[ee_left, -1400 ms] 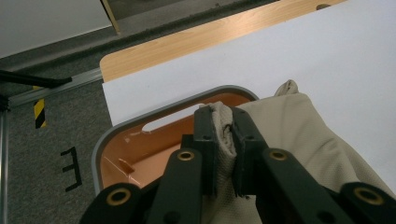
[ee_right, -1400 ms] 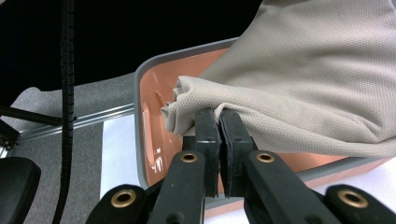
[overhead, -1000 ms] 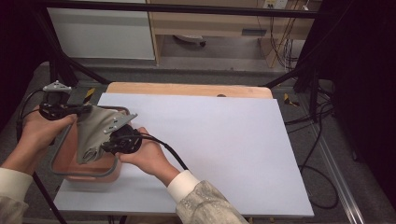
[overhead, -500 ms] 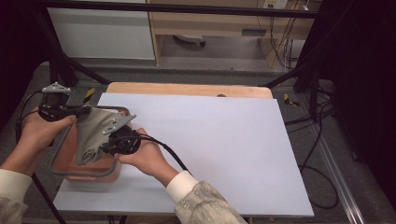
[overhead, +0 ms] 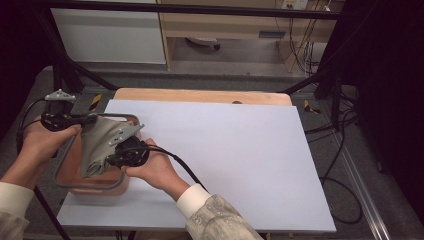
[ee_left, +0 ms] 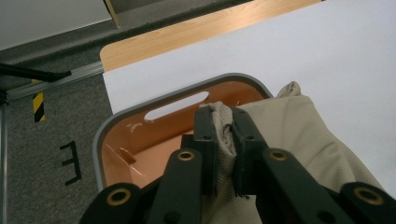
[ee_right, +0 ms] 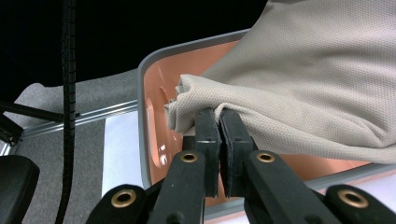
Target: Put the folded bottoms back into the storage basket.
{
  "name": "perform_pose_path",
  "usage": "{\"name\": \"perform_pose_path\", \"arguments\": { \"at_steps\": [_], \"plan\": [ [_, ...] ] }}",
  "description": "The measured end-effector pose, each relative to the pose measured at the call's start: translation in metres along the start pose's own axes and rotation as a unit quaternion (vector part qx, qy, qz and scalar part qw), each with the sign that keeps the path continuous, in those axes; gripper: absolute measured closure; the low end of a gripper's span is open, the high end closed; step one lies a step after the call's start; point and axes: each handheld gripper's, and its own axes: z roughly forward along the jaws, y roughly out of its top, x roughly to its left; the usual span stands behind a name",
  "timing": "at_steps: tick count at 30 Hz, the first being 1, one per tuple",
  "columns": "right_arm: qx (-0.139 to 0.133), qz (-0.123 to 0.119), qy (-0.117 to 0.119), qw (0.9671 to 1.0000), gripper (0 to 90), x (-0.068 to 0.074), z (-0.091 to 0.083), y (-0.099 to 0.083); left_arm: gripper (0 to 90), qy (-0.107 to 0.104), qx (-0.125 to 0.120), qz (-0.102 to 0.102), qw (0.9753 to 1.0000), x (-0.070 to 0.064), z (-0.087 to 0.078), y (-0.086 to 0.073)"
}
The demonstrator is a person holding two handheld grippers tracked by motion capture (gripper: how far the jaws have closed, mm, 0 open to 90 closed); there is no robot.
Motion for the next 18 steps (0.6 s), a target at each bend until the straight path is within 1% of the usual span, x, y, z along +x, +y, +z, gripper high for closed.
{"name": "perform_pose_path", "arguments": {
  "at_steps": [18],
  "plan": [
    [0.001,0.002,0.003,1.0000,87.4,0.0017,0.0048,-0.0012,82.7,0.001,0.004,-0.002,1.0000,0.0026,0.0014,-0.0049]
  ]
}}
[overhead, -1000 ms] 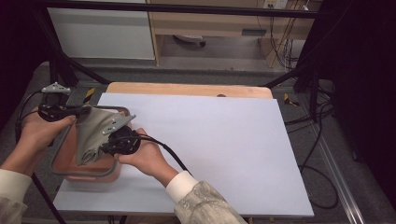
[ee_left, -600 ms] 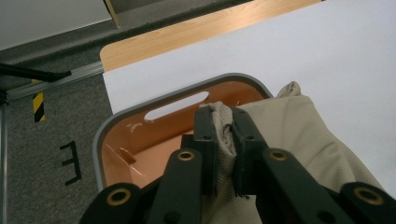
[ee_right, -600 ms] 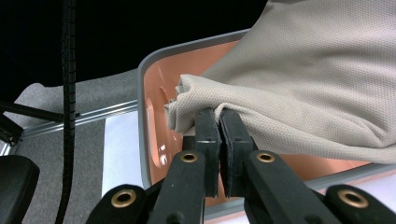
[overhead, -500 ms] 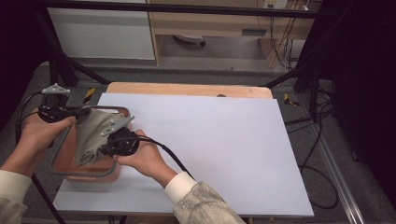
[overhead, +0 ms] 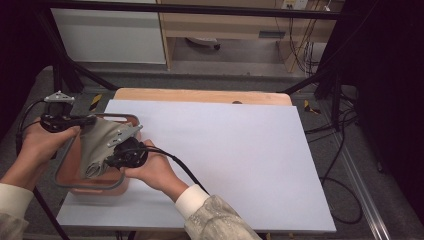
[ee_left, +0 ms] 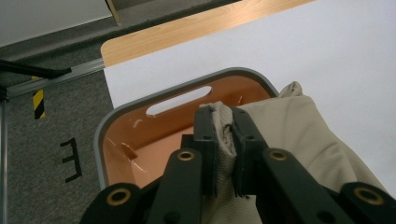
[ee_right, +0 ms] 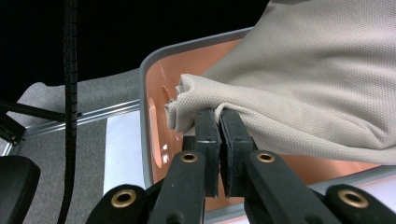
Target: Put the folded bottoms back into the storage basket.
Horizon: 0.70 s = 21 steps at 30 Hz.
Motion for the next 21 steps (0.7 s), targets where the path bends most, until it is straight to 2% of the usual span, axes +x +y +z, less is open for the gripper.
{"name": "perform_pose_path", "arguments": {
  "at_steps": [10,18,20,21],
  "plan": [
    [0.001,0.002,0.001,1.0000,87.4,0.000,0.006,-0.001,82.7,0.005,0.006,0.003,1.0000,0.002,0.002,-0.002],
    [0.003,0.006,0.002,1.0000,87.1,-0.002,0.013,-0.003,82.5,0.013,0.017,0.003,0.9998,0.009,0.005,-0.006],
    [0.009,0.011,0.006,0.9999,83.9,-0.003,0.016,-0.004,80.3,0.002,0.028,0.010,0.9996,0.010,0.010,-0.009],
    [0.015,0.013,0.010,0.9998,78.7,-0.004,0.017,-0.005,75.7,0.008,0.030,0.010,0.9995,0.011,0.012,-0.010]
  ]
}}
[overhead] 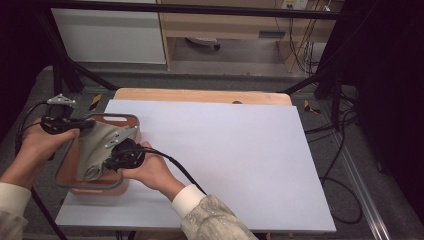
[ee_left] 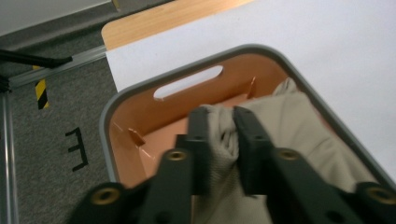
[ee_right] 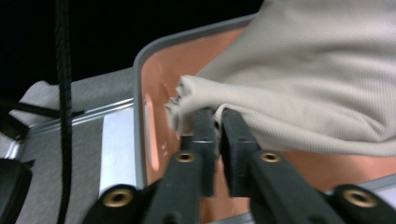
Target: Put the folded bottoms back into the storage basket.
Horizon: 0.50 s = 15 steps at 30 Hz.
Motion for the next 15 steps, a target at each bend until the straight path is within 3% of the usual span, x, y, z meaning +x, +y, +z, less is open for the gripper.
{"name": "perform_pose_path", "arguments": {
  "at_steps": [1,3,6,11,15],
  "plan": [
    [0.001,0.000,-0.002,1.0000,71.1,0.000,0.000,-0.001,68.9,0.015,-0.010,-0.004,0.9998,0.000,0.001,-0.001],
    [0.009,-0.004,-0.011,0.9999,66.7,0.001,-0.005,-0.001,58.3,0.016,-0.032,-0.013,0.9993,-0.001,0.000,-0.002],
    [-0.007,-0.007,-0.021,0.9997,60.4,0.004,-0.020,-0.001,51.0,0.029,-0.050,-0.014,0.9983,-0.008,-0.003,-0.002],
    [-0.016,-0.010,-0.052,0.9985,47.7,0.004,-0.044,-0.003,41.1,0.030,-0.067,-0.002,0.9973,-0.027,-0.008,-0.001],
    [-0.026,-0.005,-0.079,0.9965,30.8,0.001,-0.061,-0.003,34.0,0.037,-0.079,0.014,0.9961,-0.043,-0.010,-0.001]
  ]
}}
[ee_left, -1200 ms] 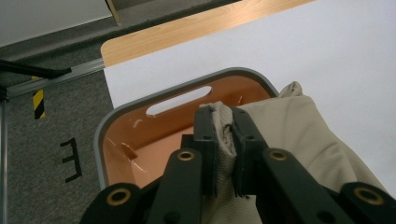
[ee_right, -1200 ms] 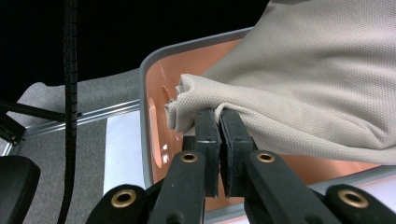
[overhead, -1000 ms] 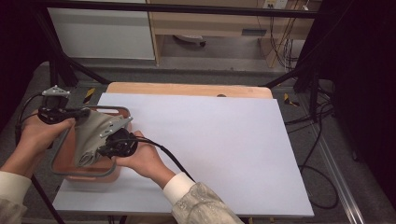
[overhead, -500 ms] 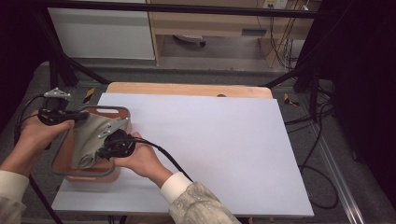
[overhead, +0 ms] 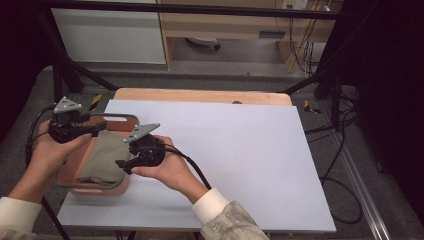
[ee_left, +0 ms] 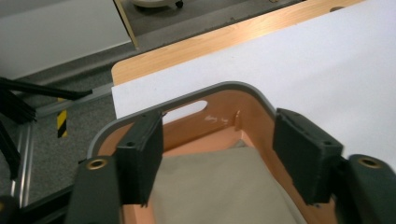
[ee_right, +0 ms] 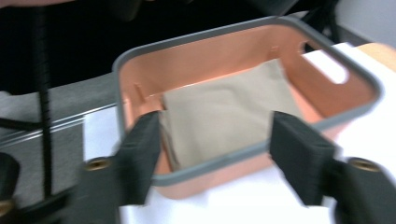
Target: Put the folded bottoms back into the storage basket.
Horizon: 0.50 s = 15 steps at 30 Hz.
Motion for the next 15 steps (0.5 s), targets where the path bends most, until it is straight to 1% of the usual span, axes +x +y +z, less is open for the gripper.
{"name": "perform_pose_path", "arguments": {
  "at_steps": [1,3,5,7,10,13,15],
  "plan": [
    [-0.002,-0.003,-0.006,1.0000,28.1,-0.002,-0.005,0.000,32.2,-0.002,-0.002,0.000,1.0000,-0.004,0.000,0.000],
    [-0.010,0.007,-0.019,0.9997,21.6,-0.006,-0.013,-0.001,29.1,-0.010,-0.005,0.000,0.9999,-0.012,0.000,0.000],
    [-0.016,0.015,-0.032,0.9993,17.3,-0.011,-0.023,0.000,26.1,-0.011,-0.006,0.001,0.9999,-0.020,0.000,-0.001],
    [-0.023,0.024,-0.036,0.9988,13.4,-0.016,-0.032,0.000,20.9,-0.010,-0.008,0.002,0.9999,-0.028,-0.001,-0.001],
    [-0.033,0.025,-0.048,0.9980,10.8,-0.022,-0.047,0.001,16.9,-0.011,-0.014,0.005,0.9998,-0.039,-0.003,-0.002],
    [-0.031,0.034,-0.064,0.9969,7.3,-0.028,-0.059,0.001,15.8,-0.018,-0.026,0.011,0.9994,-0.051,-0.007,-0.003],
    [-0.041,0.031,-0.073,0.9960,7.0,-0.030,-0.067,0.001,14.7,-0.020,-0.030,0.019,0.9992,-0.060,-0.010,-0.004]
  ]
}}
